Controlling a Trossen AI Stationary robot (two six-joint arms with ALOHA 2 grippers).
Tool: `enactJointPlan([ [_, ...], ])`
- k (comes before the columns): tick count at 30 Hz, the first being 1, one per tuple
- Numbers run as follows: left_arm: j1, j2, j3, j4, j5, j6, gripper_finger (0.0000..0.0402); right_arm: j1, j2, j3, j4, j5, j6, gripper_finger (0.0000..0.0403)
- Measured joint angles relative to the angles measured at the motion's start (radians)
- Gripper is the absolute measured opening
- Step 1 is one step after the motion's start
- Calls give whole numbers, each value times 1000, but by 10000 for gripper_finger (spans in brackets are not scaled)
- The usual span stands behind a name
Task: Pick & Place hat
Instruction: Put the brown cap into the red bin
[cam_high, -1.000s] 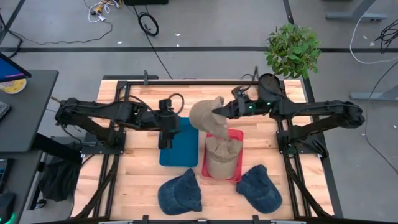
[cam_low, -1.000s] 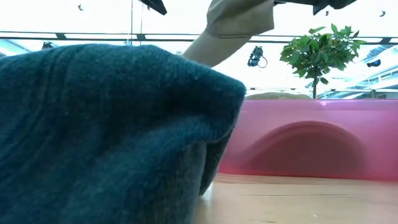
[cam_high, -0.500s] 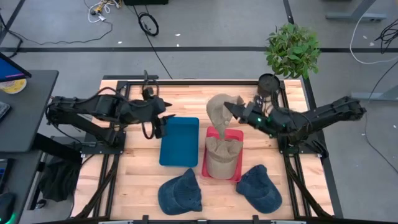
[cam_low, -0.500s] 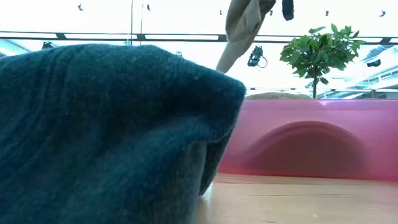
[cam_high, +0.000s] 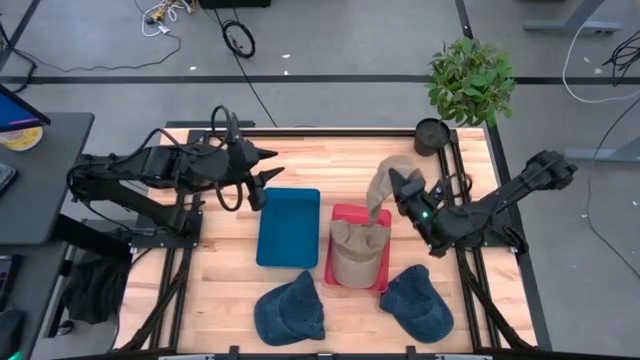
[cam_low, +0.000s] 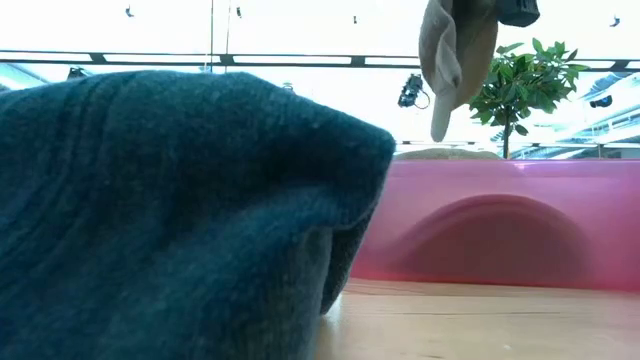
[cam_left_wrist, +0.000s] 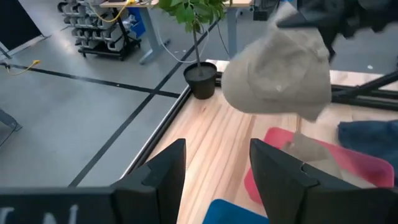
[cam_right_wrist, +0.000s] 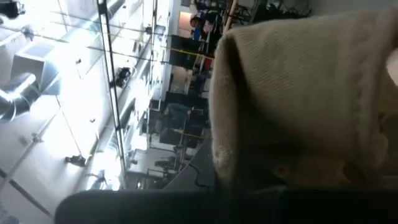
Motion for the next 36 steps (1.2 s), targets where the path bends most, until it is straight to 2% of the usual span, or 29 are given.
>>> enactJointPlan([
  [3, 7, 0, 0, 5, 2, 1, 181, 8, 53, 0, 55, 4, 20, 3],
  [10, 23, 0, 0, 11, 3, 2, 181, 28, 123, 0, 129, -80, 22, 3],
  [15, 23, 0, 0, 10, 4, 3, 181, 29, 178, 0, 237, 6, -3, 3],
  [20, 23, 0, 0, 10, 4, 5, 181, -1, 242, 11, 305, -31, -4, 4],
  [26, 23, 0, 0, 0, 4, 5, 181, 46, 333, 69, 320, 4, 0, 4],
  [32, 23, 1, 0, -5, 4, 5, 181, 52, 427, 113, 318, 5, 93, 4],
  [36, 23, 1, 0, -6, 4, 1, 181, 83, 461, 119, 312, 5, 64, 4],
])
